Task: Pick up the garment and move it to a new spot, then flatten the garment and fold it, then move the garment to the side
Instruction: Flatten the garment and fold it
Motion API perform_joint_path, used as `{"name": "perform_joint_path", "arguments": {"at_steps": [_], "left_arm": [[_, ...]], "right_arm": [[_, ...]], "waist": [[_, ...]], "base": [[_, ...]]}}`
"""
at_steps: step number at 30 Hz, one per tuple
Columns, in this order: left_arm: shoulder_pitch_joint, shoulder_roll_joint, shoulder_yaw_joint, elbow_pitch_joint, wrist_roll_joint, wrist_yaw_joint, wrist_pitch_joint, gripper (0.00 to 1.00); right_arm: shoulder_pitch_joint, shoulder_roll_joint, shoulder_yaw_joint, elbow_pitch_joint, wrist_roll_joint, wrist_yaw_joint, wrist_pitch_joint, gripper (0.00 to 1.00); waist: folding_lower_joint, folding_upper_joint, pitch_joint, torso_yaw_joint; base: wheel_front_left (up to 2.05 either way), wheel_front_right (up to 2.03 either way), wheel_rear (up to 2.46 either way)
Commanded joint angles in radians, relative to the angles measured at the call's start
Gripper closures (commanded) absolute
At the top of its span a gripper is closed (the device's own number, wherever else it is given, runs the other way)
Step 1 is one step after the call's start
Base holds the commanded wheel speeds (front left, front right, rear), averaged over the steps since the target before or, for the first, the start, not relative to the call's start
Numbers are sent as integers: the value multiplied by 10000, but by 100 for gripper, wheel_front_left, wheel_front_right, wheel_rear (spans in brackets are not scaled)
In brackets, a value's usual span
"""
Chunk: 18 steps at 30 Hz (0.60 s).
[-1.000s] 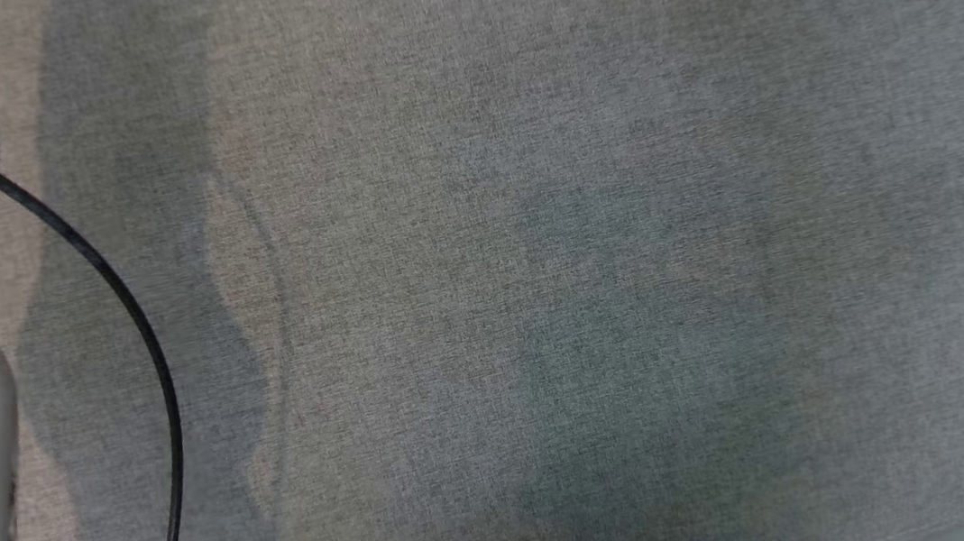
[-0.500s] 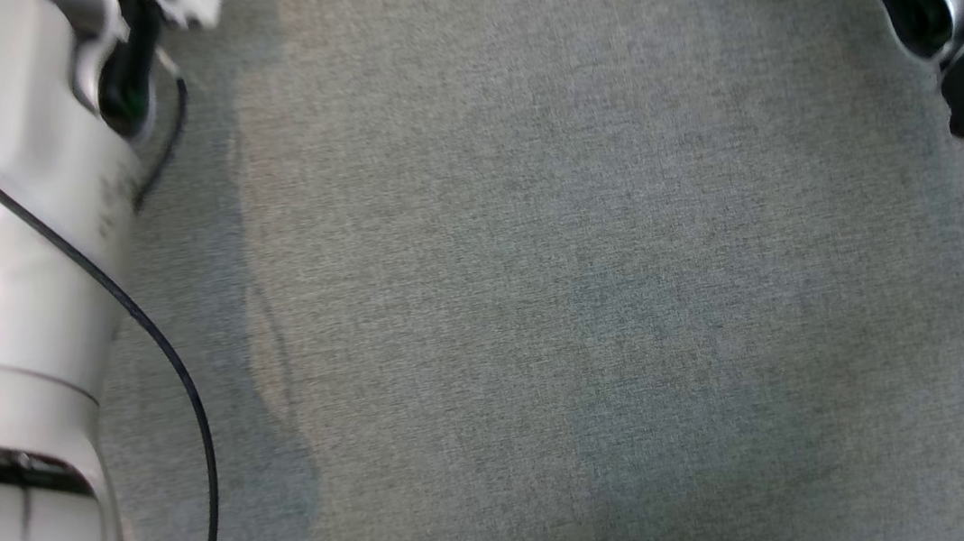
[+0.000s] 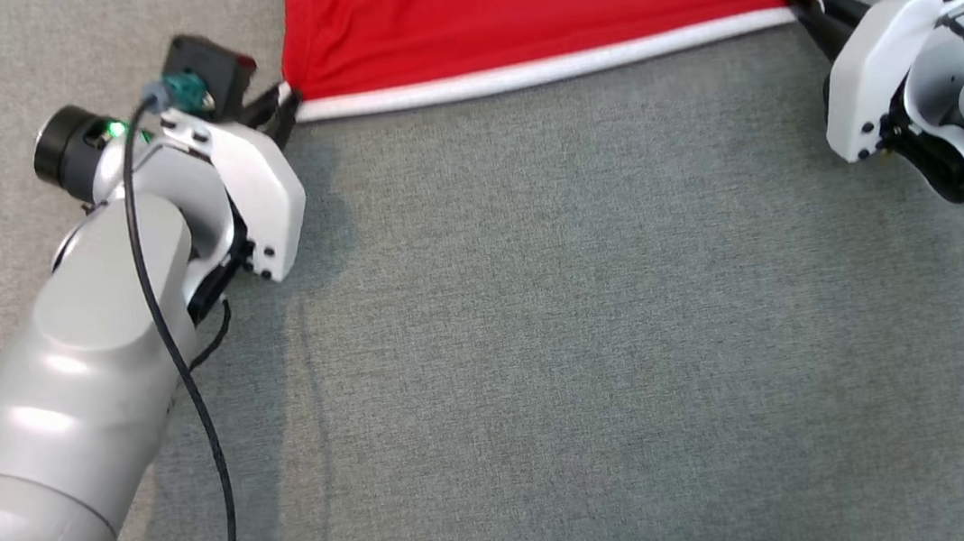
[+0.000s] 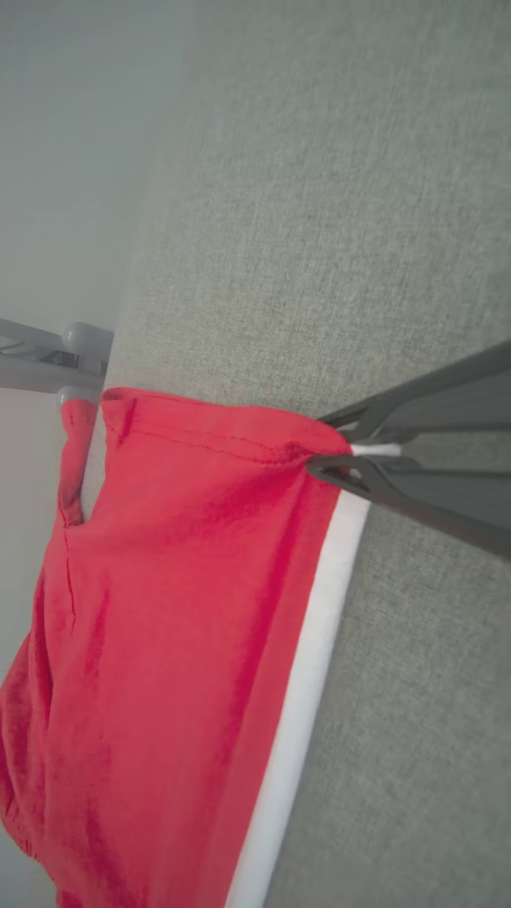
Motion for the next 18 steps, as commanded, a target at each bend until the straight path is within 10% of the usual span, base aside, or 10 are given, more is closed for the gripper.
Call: {"name": "perform_joint_path", "arguments": {"at_steps": [1,18], "left_arm": [[203,239,-165,43,28,13,49,100],[1414,1122,-2629,-549,-761,27,462,100]], "right_arm": [[160,-217,109,-9,140,-12,114,100],[1204,-1566,2155,-303,1708,-52,1832,100]], "waist": [[-1,0,-187,-17],[-1,0,-1761,-255]], "base": [[0,0,0],[0,0,0]]}}
